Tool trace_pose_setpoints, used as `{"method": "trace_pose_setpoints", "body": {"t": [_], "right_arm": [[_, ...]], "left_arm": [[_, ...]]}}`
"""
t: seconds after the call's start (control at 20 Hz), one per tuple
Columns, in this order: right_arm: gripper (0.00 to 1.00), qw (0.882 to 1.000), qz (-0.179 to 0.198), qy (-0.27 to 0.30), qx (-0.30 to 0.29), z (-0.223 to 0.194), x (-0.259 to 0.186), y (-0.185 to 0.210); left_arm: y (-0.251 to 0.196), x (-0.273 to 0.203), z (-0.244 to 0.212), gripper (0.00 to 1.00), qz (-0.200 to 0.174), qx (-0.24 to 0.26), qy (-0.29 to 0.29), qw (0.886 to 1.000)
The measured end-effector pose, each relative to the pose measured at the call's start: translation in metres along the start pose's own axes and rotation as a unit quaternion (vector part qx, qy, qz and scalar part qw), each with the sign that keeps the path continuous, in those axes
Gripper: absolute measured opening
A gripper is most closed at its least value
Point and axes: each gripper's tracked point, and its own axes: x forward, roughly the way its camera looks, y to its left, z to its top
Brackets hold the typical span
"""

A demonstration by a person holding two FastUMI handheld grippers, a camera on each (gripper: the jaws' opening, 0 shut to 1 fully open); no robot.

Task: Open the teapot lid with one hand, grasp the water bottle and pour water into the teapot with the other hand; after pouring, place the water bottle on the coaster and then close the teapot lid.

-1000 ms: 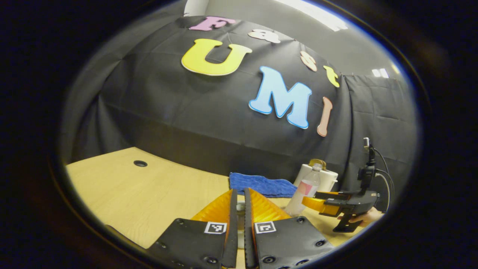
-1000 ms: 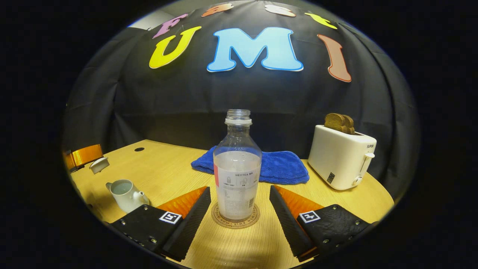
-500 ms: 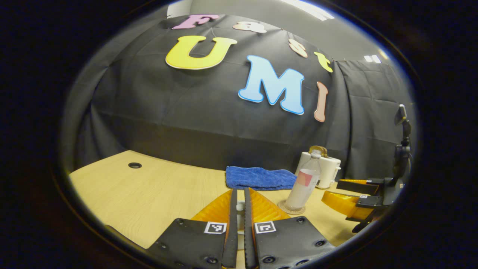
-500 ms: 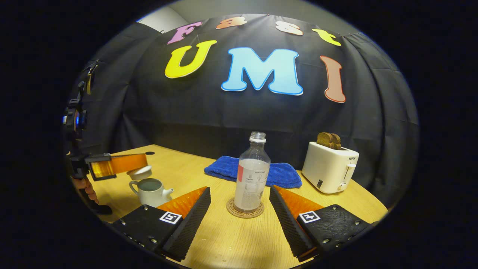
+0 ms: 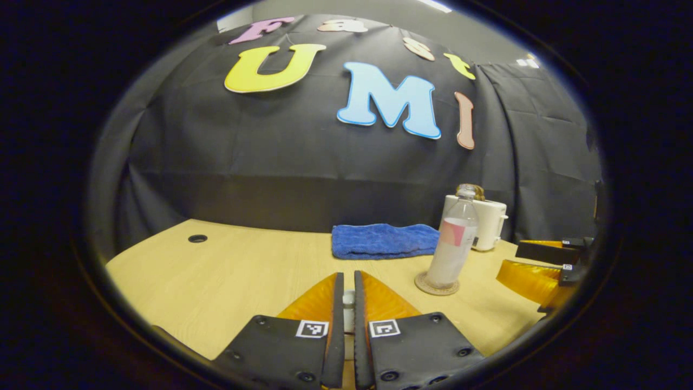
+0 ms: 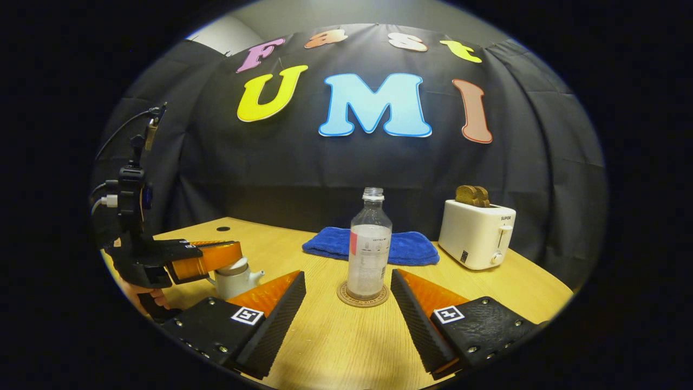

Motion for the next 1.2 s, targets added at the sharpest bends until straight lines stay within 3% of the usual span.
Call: {"method": "trace_pose_setpoints", "body": {"t": [0.5,0.6,0.65,0.7,0.75,0.8,0.85,1.0,1.2], "right_arm": [[0.98,1.000,-0.009,0.007,-0.010,-0.005,-0.004,0.001],[0.99,1.000,-0.019,0.006,-0.022,-0.009,-0.012,0.001],[0.99,0.999,-0.021,0.006,-0.026,-0.010,-0.018,0.002],[0.98,0.999,-0.021,0.004,-0.028,-0.010,-0.023,0.003],[0.98,0.999,-0.022,0.002,-0.030,-0.008,-0.028,0.003],[0.98,0.999,-0.026,-0.004,-0.033,-0.004,-0.037,0.000],[0.98,0.999,-0.028,-0.008,-0.035,-0.001,-0.044,-0.001],[0.98,0.999,-0.031,-0.018,-0.040,0.010,-0.064,-0.002],[0.98,0.998,-0.017,-0.034,-0.044,0.023,-0.091,0.004]], "left_arm": [[-0.011,-0.005,0.003,0.19,0.001,0.008,-0.003,1.000],[-0.014,-0.010,0.013,0.26,-0.004,0.001,-0.018,1.000],[-0.015,-0.018,0.015,0.36,-0.004,-0.002,-0.023,1.000],[-0.018,-0.022,0.018,0.31,-0.010,-0.002,-0.026,1.000],[-0.019,-0.028,0.017,0.42,-0.009,-0.001,-0.028,1.000],[-0.020,-0.033,0.017,0.47,-0.007,0.001,-0.027,1.000],[-0.020,-0.040,0.018,0.44,-0.004,-0.001,-0.026,1.000],[-0.031,-0.061,0.018,0.68,-0.011,-0.015,-0.029,0.999],[-0.039,-0.091,0.017,0.86,0.003,0.005,-0.024,1.000]]}}
